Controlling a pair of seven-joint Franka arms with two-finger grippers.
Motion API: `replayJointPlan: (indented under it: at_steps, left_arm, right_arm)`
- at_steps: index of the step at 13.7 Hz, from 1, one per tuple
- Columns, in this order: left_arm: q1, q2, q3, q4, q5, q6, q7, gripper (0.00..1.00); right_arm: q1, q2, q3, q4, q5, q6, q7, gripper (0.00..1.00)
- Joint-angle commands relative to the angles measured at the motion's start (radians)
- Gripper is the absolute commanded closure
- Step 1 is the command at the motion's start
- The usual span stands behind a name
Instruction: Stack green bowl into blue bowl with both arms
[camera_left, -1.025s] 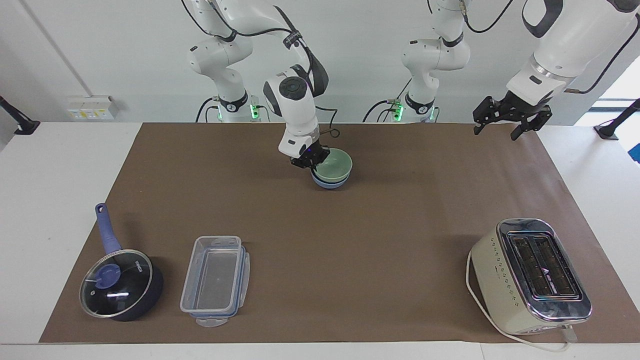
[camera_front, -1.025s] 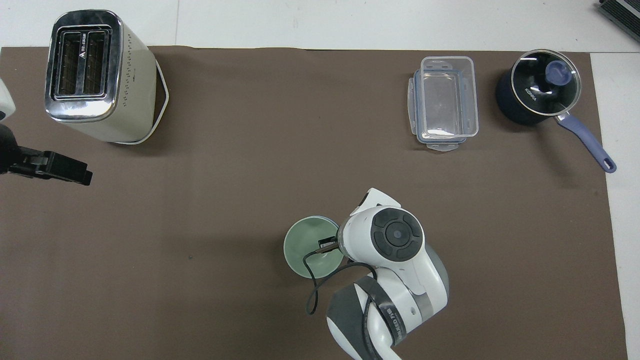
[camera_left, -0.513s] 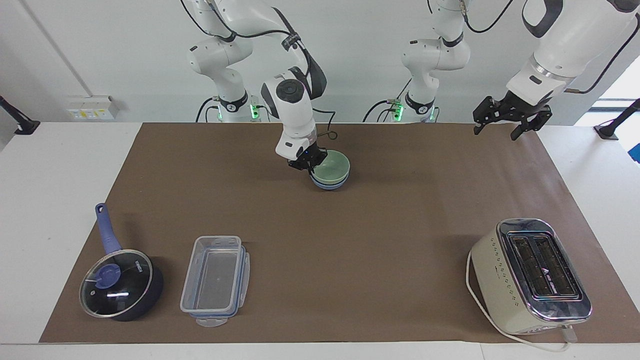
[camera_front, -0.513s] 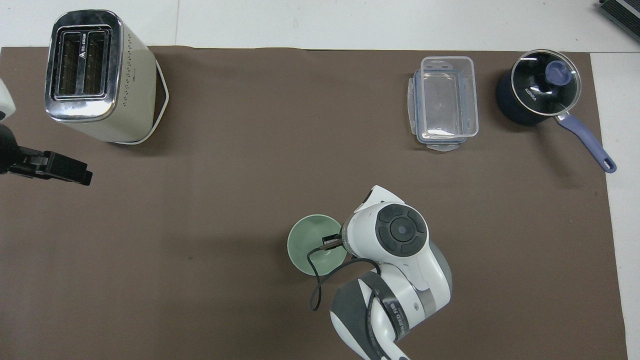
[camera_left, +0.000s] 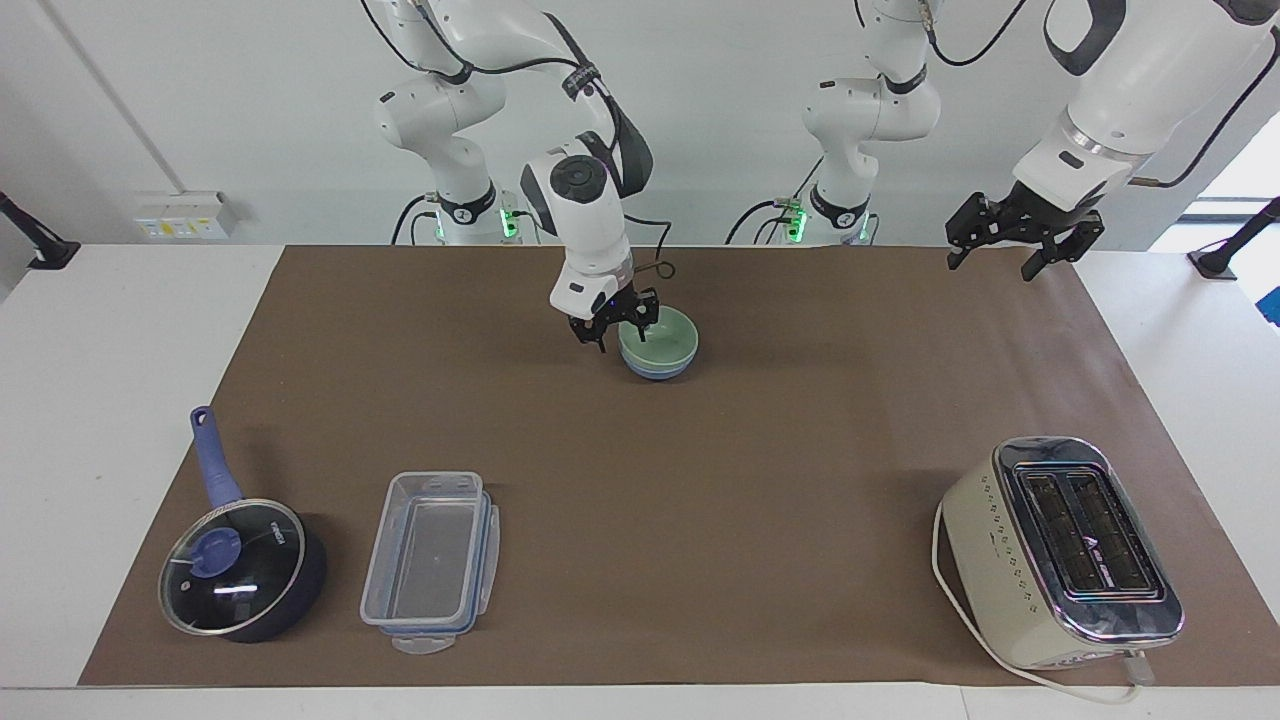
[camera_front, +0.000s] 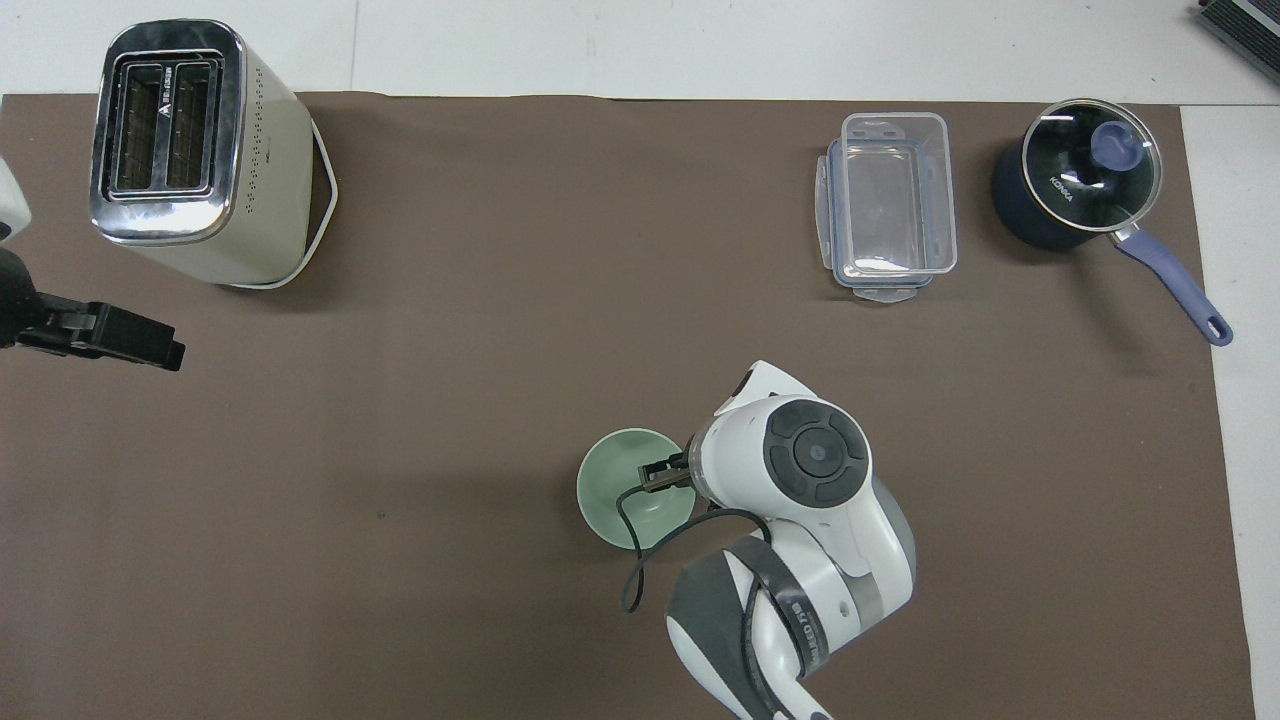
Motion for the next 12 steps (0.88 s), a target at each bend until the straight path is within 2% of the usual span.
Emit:
replayJointPlan:
  at_steps: [1, 4, 6, 8, 12]
  left_arm:
    - [0.001, -0.015, -0.002, -0.009, 0.017, -0.005, 0.012, 0.00]
    - [0.000, -0.015, -0.002, -0.009, 0.017, -0.005, 0.010, 0.00]
    - [0.003, -0.014, -0.002, -0.007, 0.017, -0.003, 0.001, 0.00]
    - [0.006, -0.014, -0.002, -0.006, 0.017, -0.002, 0.003, 0.00]
    - [0.009, -0.014, 0.000, -0.003, 0.017, -0.002, 0.001, 0.00]
  right_arm:
    - [-0.073, -0.081, -0.005, 0.031, 0.011, -0.084, -0.006, 0.00]
    - [-0.149, -0.110, -0.015, 0.095, -0.051, -0.133, 0.015, 0.00]
    - [-0.212, -0.116, -0.015, 0.197, -0.127, -0.251, 0.017, 0.00]
    - [-0.284, -0.115, -0.015, 0.315, -0.130, -0.392, 0.012, 0.00]
    - [-0.396, -0.116, -0.017, 0.478, -0.147, -0.593, 0.003, 0.00]
